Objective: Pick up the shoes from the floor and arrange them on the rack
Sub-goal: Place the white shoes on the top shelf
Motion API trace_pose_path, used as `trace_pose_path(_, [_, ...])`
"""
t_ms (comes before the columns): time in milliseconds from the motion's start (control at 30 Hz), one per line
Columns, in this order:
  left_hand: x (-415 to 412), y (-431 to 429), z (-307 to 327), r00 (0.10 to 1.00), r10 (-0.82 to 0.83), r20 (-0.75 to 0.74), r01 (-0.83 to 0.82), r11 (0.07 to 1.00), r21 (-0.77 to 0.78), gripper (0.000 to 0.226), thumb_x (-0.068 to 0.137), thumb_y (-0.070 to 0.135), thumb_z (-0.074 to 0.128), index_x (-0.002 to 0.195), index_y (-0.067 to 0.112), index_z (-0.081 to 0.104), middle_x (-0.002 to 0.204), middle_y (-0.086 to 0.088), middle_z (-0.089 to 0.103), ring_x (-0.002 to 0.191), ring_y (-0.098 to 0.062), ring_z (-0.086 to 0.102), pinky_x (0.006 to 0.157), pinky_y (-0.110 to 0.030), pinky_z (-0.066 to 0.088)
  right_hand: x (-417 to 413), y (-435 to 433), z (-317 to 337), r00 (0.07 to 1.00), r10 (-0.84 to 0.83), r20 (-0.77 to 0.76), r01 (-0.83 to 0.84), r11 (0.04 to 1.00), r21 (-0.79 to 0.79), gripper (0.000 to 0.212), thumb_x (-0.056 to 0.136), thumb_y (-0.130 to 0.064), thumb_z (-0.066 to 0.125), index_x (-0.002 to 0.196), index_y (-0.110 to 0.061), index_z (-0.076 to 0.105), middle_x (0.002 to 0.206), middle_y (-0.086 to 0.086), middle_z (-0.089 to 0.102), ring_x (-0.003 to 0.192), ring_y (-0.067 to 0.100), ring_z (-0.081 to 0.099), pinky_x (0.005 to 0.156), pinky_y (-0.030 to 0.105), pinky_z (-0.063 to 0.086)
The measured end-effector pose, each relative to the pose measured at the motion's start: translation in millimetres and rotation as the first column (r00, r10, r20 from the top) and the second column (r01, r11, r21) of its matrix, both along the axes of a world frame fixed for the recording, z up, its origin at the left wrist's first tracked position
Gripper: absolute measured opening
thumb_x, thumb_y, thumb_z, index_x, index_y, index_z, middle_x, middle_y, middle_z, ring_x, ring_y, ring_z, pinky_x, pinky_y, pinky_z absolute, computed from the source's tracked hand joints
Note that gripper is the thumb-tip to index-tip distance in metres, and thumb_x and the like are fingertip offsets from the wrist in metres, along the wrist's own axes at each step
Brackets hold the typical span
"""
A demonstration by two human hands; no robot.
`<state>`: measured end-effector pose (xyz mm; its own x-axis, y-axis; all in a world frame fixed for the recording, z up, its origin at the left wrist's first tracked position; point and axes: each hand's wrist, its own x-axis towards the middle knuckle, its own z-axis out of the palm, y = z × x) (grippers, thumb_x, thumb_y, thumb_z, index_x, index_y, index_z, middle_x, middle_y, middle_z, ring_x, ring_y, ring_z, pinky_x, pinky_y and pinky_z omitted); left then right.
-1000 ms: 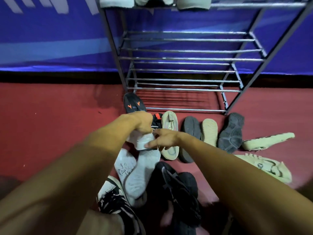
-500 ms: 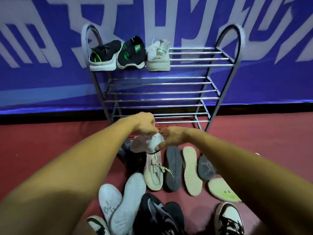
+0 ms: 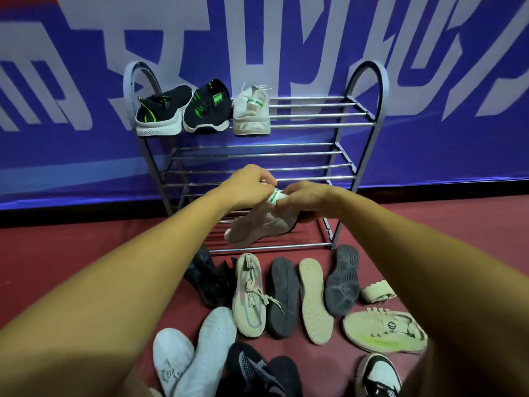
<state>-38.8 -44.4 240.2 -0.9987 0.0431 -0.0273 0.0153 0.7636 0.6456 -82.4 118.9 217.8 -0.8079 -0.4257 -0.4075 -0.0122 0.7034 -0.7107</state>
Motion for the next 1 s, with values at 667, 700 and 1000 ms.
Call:
trace_pose_path(667, [-4,-33,-35,0.921,-0.046,0.386,0.059,0.998,-0.02,0.036,0.088,0.011,0.062,0.118,0.019,0.044,0.101,-0.011,0.066,0.077,-0.019,0.055,0.058,-0.029,0.042,-15,11,42,0.882,-0.471,0.003,0.362,0.675,-0.643,0.027,0.08,-0.034,0.067,0.092,-0.011,0.061,0.082,0.005,0.062,0.072,0.02,0.055,0.066,0.034,0.043])
trace_pose_path(700, [-5,-33,-36,0.925,-0.067,0.374,0.07,0.998,0.004,0.028,0.087,0.009,0.062,0.112,0.017,0.051,0.095,-0.009,0.066,0.074,-0.018,0.056,0.058,-0.028,0.043,-15,11,44,0.882,-0.469,0.04,0.372,0.642,-0.67,0.026,0.083,-0.034,0.066,0.092,-0.01,0.062,0.081,0.005,0.065,0.071,0.019,0.058,0.067,0.034,0.046])
trace_pose_path(1000, [-18,-33,-28,0.989,0.026,0.145,-0.037,0.996,0.077,0.01,0.09,0.023,0.068,0.096,0.014,0.066,0.098,-0.006,0.071,0.093,-0.024,0.067,0.085,-0.042,0.052,-29,27,47,0.866,-0.462,0.189,0.393,0.396,-0.83,0.033,0.091,-0.007,0.065,0.119,0.007,0.056,0.11,0.021,0.071,0.101,0.026,0.072,0.094,0.034,0.056])
